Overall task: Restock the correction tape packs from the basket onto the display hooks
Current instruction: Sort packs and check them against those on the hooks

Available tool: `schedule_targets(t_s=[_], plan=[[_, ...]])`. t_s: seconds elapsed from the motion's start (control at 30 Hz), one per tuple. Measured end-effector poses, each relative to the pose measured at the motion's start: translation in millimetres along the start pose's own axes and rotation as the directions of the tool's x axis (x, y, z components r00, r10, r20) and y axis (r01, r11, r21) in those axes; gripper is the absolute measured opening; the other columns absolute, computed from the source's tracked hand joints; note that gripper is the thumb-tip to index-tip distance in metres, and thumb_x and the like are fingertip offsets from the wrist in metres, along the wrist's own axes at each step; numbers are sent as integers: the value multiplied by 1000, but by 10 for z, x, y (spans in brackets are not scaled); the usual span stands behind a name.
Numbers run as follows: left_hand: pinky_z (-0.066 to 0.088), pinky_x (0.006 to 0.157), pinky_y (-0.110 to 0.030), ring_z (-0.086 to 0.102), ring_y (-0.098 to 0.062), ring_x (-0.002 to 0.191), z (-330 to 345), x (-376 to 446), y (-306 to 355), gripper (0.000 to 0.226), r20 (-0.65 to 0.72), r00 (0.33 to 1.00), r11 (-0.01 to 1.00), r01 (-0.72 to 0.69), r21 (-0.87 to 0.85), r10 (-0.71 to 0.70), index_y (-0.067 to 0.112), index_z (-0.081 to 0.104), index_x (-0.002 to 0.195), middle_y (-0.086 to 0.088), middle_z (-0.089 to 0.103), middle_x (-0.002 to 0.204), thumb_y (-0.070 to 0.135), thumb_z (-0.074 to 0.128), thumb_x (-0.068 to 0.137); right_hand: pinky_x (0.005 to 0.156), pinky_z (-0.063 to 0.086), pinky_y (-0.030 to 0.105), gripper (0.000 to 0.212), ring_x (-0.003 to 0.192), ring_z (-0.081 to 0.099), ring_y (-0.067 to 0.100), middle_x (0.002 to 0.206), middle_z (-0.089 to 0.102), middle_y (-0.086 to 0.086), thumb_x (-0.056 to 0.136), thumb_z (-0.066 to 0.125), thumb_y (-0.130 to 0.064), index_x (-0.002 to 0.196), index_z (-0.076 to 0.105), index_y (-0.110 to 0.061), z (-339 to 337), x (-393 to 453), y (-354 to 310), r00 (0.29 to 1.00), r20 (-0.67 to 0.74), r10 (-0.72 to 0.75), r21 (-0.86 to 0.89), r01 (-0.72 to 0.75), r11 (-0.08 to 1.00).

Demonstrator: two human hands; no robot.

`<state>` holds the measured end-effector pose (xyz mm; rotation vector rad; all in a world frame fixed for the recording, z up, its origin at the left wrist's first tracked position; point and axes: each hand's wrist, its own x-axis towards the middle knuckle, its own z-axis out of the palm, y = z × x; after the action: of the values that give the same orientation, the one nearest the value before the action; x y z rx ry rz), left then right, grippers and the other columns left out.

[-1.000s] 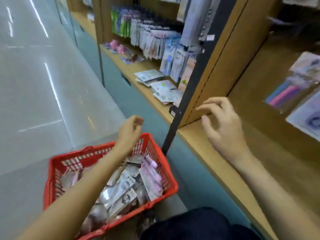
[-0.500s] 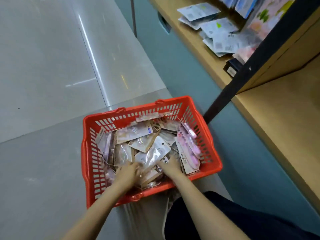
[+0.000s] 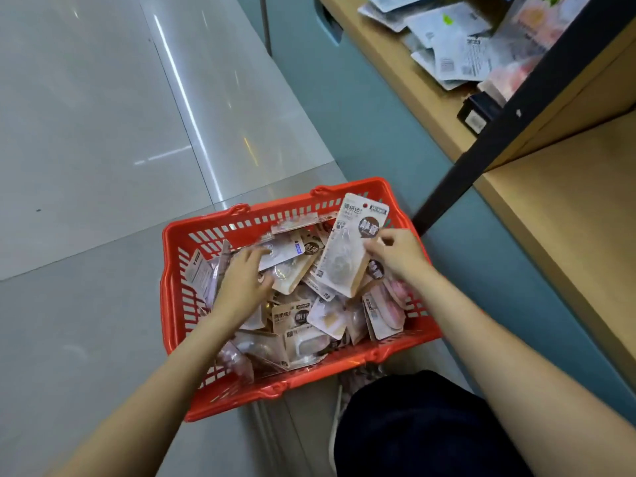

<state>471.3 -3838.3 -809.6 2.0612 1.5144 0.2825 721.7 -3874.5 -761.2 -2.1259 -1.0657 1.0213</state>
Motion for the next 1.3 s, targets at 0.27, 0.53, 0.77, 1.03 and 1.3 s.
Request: schedule_targets(t_s=[0.27, 0.53, 0.77, 1.03, 1.3], plan=[[31, 109, -53, 10, -48, 138, 533, 434, 199, 99, 338, 896, 863, 90, 496, -288, 18, 11, 147, -26, -5, 152, 48, 72, 74, 53, 26, 25, 25, 91, 55, 40, 93, 62, 30, 84, 65, -16, 85, 67, 9, -412, -8, 182, 984, -4, -178, -295, 169, 940], [40, 98, -41, 34, -36, 127, 328, -98, 566, 60, 405, 914, 772, -277, 572, 28, 18, 20, 145, -17, 25, 146, 43, 41, 95, 55, 28, 23, 26, 81, 51, 32, 77, 55, 17, 85, 63, -17, 84, 66, 9, -460, 107, 294, 980, 45, -194, -304, 198, 932], [20, 112, -43, 27, -23, 136, 380, 207, 405, 78, 421, 906, 887, -225, 403, 38, 23, 22, 146, -5, 25, 151, 47, 58, 82, 55, 27, 22, 28, 80, 48, 24, 80, 55, 12, 85, 64, -20, 83, 66, 8, -536, 68, 411, 976, 80, -202, -327, 218, 919], [47, 91, -36, 56, -27, 112, 598, 182, 423, 92, 425, 877, 975, 198, 104, -223, 11, 23, 144, -11, 54, 132, 32, 77, 73, 55, 31, 25, 32, 73, 47, 27, 81, 54, 23, 83, 65, -20, 87, 65, 11, -636, 58, 530, 985, 57, -161, -302, 171, 938], [51, 89, -48, 61, -26, 103, -273, 297, 1061, 50, 207, 978, 756, 130, -641, 7, 29, 42, 121, -6, 59, 120, 10, 68, 82, 60, 44, 10, 7, 80, 57, 11, 97, 60, 8, 86, 63, -11, 91, 68, -9, -1094, -294, 134, 996, 2, -93, 134, 92, 987]])
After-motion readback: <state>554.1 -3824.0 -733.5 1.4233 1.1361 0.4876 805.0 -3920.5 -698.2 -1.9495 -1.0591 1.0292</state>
